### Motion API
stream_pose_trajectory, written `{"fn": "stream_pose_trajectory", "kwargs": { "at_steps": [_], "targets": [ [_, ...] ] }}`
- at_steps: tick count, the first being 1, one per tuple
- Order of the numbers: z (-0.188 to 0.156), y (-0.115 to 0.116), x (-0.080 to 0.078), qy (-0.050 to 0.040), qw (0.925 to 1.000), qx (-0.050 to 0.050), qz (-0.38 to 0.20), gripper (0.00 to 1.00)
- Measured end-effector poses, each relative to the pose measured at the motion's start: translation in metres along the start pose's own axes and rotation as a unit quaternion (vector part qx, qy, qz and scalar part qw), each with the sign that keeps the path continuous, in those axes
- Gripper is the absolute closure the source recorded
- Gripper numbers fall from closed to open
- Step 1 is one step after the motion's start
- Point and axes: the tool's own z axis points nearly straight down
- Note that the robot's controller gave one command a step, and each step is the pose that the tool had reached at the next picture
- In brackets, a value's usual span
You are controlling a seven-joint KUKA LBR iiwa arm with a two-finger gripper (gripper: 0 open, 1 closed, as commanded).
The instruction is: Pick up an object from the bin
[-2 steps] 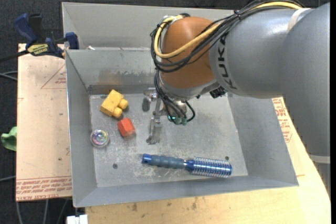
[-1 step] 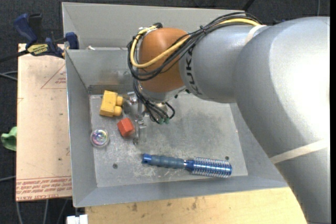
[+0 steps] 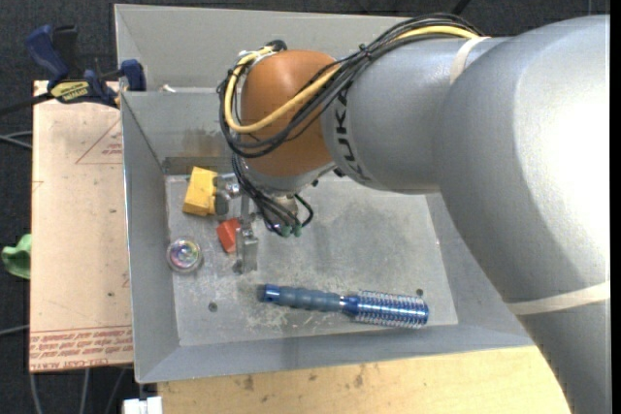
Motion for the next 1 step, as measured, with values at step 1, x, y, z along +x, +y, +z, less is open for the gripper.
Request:
{"fn": "stream_pose_trajectory", "kwargs": {
  "at_steps": [1],
  "targets": [
    [-0.0144, -0.0199, -0.0019, -0.0017, 0.9888, 0.001, -0.149, 0.00]
  ]
}}
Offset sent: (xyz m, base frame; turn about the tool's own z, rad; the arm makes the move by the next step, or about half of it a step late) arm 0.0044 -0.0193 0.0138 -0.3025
